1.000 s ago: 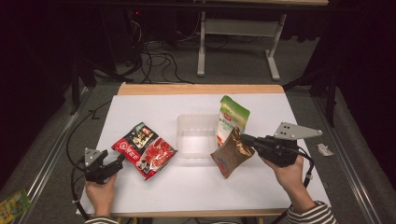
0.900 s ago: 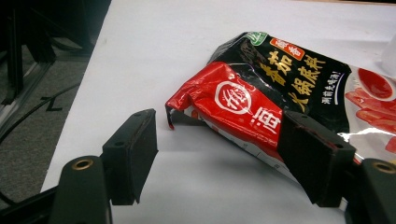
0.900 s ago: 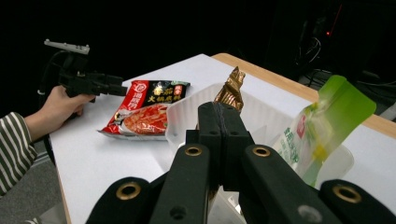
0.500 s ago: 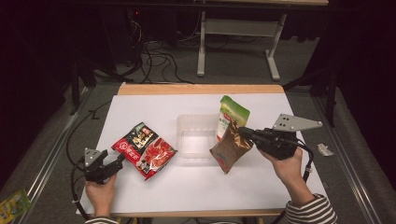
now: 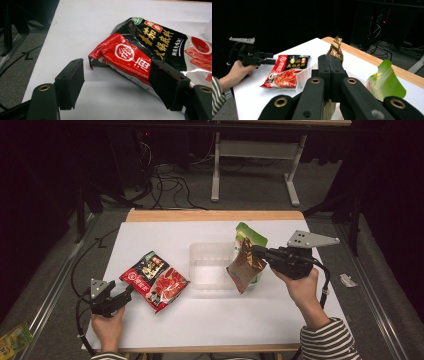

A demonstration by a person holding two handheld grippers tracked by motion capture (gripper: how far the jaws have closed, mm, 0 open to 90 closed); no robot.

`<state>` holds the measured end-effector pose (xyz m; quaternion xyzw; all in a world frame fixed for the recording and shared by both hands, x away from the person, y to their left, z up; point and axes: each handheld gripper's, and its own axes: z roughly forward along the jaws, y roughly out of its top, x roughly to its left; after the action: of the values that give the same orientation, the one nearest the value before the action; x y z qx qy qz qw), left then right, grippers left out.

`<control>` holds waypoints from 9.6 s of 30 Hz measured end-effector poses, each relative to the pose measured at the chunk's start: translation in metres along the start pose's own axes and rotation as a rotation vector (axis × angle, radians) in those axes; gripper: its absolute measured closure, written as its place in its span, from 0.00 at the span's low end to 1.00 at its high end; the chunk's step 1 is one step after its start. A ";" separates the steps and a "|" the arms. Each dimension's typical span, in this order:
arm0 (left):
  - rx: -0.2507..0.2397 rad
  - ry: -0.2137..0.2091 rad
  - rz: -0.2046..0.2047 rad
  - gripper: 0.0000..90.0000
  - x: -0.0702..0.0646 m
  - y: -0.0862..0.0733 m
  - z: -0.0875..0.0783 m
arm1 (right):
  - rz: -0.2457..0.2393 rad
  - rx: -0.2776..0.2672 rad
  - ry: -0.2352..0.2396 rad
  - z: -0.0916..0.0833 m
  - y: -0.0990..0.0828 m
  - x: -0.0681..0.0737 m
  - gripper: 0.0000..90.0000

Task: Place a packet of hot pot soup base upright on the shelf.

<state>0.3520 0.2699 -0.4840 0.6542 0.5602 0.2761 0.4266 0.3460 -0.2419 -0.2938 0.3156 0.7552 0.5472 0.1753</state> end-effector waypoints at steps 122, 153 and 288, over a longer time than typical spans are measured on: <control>0.002 -0.006 -0.002 0.33 0.000 0.000 0.001 | 0.009 -0.014 -0.303 0.010 -0.043 -0.023 0.62; 0.003 -0.041 -0.003 0.34 0.002 0.002 0.000 | 0.173 0.042 -0.471 -0.025 -0.148 -0.064 0.57; 0.116 -0.336 0.200 0.99 -0.046 0.134 -0.047 | 0.213 0.056 -0.522 -0.017 -0.194 -0.077 0.50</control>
<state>0.3692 0.2362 -0.3399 0.7668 0.4284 0.1713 0.4462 0.3375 -0.3444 -0.4762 0.5282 0.6619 0.4416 0.2964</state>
